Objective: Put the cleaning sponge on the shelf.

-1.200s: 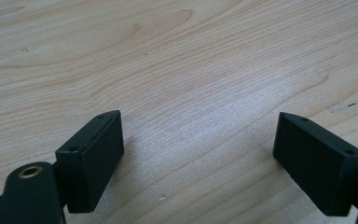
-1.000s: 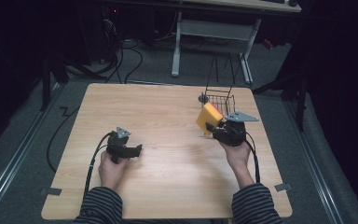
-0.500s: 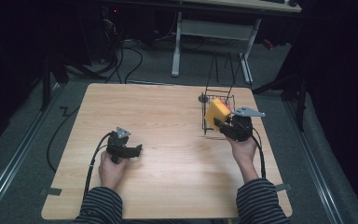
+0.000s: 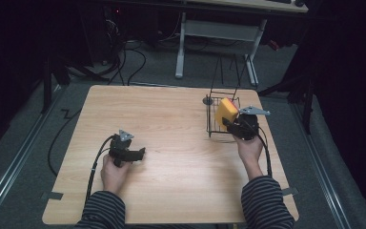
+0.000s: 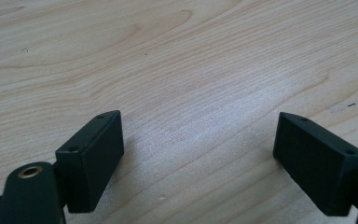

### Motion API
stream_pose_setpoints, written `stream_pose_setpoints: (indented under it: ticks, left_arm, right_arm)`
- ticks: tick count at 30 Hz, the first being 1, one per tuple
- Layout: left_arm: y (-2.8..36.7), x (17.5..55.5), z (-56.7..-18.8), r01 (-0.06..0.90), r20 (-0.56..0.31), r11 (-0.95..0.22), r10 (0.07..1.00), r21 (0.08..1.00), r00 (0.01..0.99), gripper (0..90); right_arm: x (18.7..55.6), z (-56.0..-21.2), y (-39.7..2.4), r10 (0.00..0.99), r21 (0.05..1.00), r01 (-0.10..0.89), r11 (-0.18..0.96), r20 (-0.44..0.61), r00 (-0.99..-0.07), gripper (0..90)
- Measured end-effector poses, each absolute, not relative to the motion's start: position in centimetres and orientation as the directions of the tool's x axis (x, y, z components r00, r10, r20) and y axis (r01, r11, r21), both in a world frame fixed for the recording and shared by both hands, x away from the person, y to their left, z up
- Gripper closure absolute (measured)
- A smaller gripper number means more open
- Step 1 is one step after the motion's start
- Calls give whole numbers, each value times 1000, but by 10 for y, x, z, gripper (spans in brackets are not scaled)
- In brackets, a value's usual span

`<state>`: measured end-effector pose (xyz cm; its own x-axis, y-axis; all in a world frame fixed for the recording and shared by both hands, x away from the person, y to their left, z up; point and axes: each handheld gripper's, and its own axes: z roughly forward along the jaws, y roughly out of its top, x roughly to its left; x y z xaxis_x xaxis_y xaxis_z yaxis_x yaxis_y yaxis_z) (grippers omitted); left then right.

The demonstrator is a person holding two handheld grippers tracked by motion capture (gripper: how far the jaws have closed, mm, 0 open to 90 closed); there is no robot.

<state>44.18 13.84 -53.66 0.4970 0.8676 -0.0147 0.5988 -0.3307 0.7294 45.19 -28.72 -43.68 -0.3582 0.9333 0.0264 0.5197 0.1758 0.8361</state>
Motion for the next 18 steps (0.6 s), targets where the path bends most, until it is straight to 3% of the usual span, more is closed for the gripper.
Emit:
stream_pose_setpoints:
  ticks: [18]
  left_arm:
    - [139,442,-537,599,-15,-330,868,730,497,168]
  right_arm:
    - [487,-456,-290,960,804,570,173,-8,-280,600]
